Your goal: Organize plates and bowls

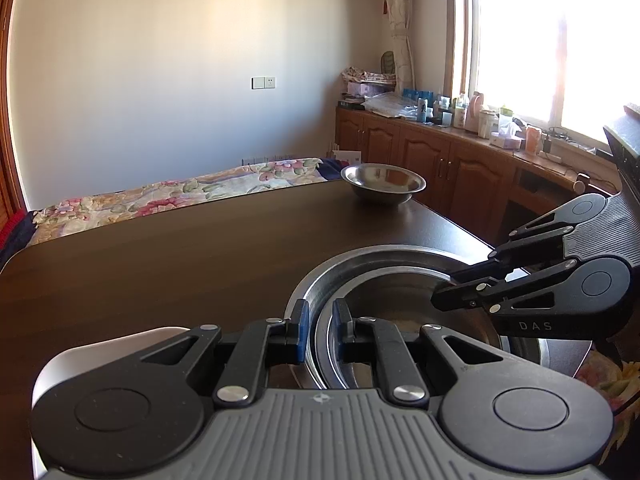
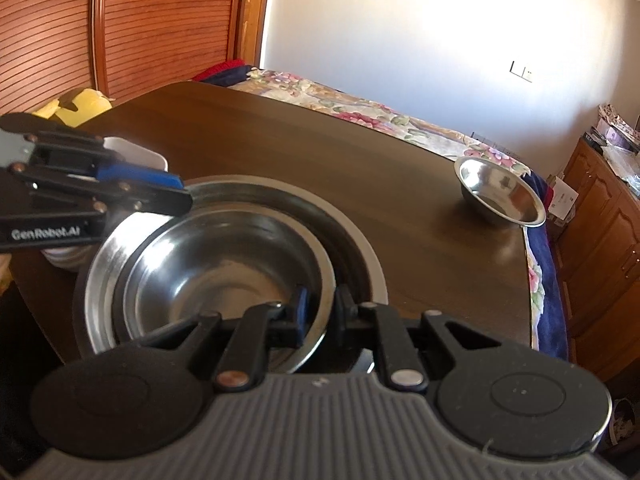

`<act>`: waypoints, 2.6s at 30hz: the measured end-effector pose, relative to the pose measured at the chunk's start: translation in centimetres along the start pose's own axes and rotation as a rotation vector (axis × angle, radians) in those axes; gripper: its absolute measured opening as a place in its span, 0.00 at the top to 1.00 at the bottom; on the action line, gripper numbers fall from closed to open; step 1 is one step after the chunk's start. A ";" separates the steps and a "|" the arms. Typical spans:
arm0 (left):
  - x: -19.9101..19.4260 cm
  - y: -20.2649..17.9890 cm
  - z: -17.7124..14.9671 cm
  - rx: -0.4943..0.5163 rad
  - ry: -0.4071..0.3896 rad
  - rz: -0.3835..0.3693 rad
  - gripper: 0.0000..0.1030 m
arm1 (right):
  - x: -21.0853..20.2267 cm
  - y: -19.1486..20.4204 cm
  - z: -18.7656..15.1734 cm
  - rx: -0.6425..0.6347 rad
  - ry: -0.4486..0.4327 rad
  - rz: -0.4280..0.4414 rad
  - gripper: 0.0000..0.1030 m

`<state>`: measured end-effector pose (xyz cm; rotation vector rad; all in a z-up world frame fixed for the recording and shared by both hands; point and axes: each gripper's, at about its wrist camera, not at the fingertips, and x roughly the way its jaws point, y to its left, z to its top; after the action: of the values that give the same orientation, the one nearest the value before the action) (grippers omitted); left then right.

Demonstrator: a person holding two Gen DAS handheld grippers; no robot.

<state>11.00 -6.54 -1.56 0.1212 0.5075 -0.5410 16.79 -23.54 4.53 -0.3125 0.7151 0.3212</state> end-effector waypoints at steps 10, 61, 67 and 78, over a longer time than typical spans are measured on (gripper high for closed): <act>0.1 -0.2 0.0 -0.006 0.005 0.000 0.86 | -0.3 -1.1 -0.3 0.097 -0.044 0.034 0.79; 13.1 -0.9 11.8 0.090 0.027 -0.001 0.38 | 3.7 -16.1 0.8 0.309 -0.362 -0.131 0.45; 15.9 -2.0 13.0 0.101 0.054 -0.043 0.38 | 4.8 -17.9 0.8 0.327 -0.353 -0.147 0.44; 20.7 -3.1 13.8 0.102 0.099 -0.071 0.38 | 6.7 -20.5 0.9 0.364 -0.307 -0.137 0.44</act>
<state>30.57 -22.07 0.34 0.2288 0.5825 -0.6330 30.07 -40.51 4.05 0.0352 0.4348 0.1006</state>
